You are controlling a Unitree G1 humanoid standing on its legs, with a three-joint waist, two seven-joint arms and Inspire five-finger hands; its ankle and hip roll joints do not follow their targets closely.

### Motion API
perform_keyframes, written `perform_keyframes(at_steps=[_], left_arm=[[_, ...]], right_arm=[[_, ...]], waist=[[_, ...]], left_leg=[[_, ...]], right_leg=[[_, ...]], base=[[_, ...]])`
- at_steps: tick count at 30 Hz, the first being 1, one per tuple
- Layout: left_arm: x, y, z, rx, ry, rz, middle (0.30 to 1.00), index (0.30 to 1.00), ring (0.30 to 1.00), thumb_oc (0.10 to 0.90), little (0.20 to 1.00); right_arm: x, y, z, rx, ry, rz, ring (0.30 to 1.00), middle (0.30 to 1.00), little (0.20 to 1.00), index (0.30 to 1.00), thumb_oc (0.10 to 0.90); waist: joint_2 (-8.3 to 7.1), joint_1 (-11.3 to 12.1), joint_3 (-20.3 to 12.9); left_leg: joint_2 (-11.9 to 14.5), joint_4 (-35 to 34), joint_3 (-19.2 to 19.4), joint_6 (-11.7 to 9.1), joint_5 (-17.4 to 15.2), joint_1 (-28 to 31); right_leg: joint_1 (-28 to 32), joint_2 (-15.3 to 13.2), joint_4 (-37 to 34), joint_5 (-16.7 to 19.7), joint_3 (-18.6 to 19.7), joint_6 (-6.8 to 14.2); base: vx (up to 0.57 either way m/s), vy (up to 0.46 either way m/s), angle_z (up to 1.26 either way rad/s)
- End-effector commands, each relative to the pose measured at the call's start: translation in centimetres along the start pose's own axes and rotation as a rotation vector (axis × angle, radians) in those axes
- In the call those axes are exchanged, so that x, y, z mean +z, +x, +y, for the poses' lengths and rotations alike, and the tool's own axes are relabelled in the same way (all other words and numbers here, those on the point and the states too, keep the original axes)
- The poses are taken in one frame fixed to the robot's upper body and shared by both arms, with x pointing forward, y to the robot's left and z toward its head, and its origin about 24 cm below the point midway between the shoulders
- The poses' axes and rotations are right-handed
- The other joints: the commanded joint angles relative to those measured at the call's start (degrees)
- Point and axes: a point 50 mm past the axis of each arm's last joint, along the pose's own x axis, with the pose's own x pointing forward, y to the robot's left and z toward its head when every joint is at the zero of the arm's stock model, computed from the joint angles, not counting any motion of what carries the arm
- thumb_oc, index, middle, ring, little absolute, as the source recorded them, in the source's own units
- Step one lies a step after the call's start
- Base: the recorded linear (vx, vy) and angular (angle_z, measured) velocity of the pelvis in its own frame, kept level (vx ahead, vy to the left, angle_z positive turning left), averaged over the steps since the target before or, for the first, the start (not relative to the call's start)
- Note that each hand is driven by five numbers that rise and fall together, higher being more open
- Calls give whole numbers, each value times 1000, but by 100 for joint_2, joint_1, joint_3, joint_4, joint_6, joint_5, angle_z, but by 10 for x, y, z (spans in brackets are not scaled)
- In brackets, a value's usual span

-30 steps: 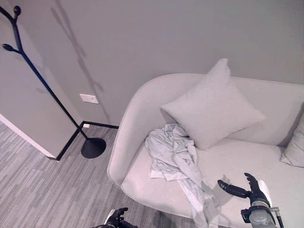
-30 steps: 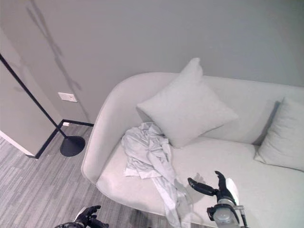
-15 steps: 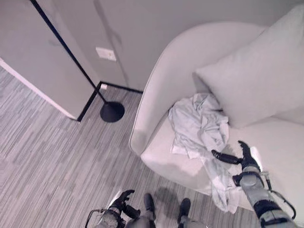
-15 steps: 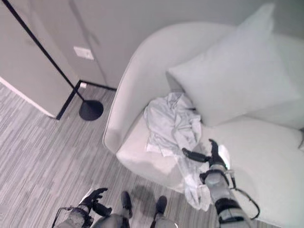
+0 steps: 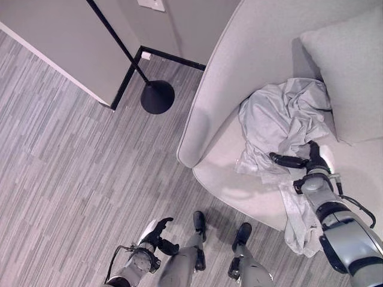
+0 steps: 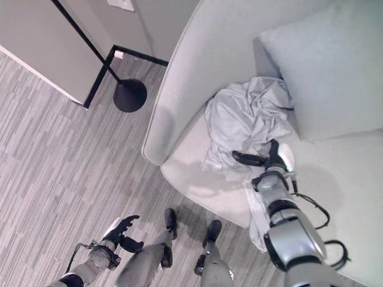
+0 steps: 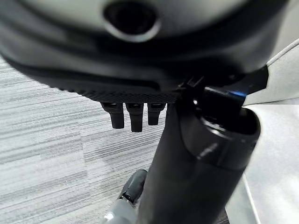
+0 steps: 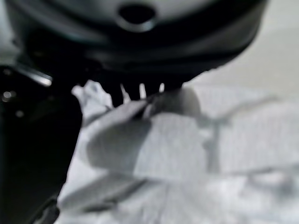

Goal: Hang the clothes on the sofa on the clothes rack.

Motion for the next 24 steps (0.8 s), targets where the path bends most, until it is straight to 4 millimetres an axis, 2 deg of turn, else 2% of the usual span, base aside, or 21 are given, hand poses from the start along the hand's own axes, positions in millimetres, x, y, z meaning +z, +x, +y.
perform_keyframes(at_steps=[1,2,4,7,10,13,15,17,21,24], left_arm=[[11,2,0,-6,76,-77,900,900,900,800,900],[13,3,1,-5,80,-90,900,900,900,800,900],[18,3,3,-6,98,-120,900,900,900,800,900],[16,4,4,-2,109,-103,900,900,900,800,900],[10,4,3,6,113,-67,900,900,900,800,900],[5,5,7,31,110,-29,900,900,900,800,900],[4,5,6,31,109,-12,900,900,900,800,900],[4,5,2,19,107,-9,900,900,900,800,900],[4,3,-9,-19,103,-18,900,900,900,800,900],[4,0,-17,-55,104,-28,900,900,900,800,900]], right_arm=[[13,8,-15,-5,-106,-2,432,432,432,432,488],[11,8,-15,6,-105,14,300,300,300,300,400],[3,7,-12,31,-79,56,300,300,300,300,400],[-11,0,4,87,-13,94,300,300,300,300,400],[-27,-11,25,141,34,126,300,300,300,300,400],[-57,-35,57,215,116,195,300,300,300,300,400],[-88,-66,88,261,373,322,300,300,300,300,400],[-95,-76,96,250,521,383,300,300,300,300,400],[-94,-88,109,202,932,461,300,300,300,300,400],[-79,-92,117,189,1198,442,300,300,300,300,400]], waist=[[-170,149,-221],[-153,171,-227],[-122,199,-221],[-154,158,-227],[-228,81,-256],[-353,-87,-317],[-449,-266,-419],[-438,-314,-466],[-356,-407,-525],[-271,-466,-565]], left_leg=[[500,18,62,-766,-139,-37],[497,18,48,-768,-136,-65],[491,18,37,-774,-135,-108],[492,18,54,-773,-153,-95],[500,18,80,-767,-177,-27],[529,18,140,-766,-238,152],[567,18,240,-707,-243,313],[571,18,275,-702,-274,378],[582,18,385,-710,-326,532],[580,18,465,-713,-358,624]], right_leg=[[-221,-571,26,-92,562,544],[-250,-575,26,-92,563,545],[-284,-576,26,-96,556,549],[-297,-555,26,-118,601,536],[-258,-534,26,-129,629,522],[-138,-502,26,-160,666,503],[-45,-483,26,-129,678,452],[-9,-482,26,-135,708,460],[59,-469,26,-142,798,484],[95,-468,26,-150,869,502]], base=[[16,-25,19],[12,-24,12],[10,-20,9],[2,-6,2],[0,0,0],[-14,-33,-4],[-80,-63,-9],[-48,-18,-5],[-32,-5,-20],[-34,3,-34]])
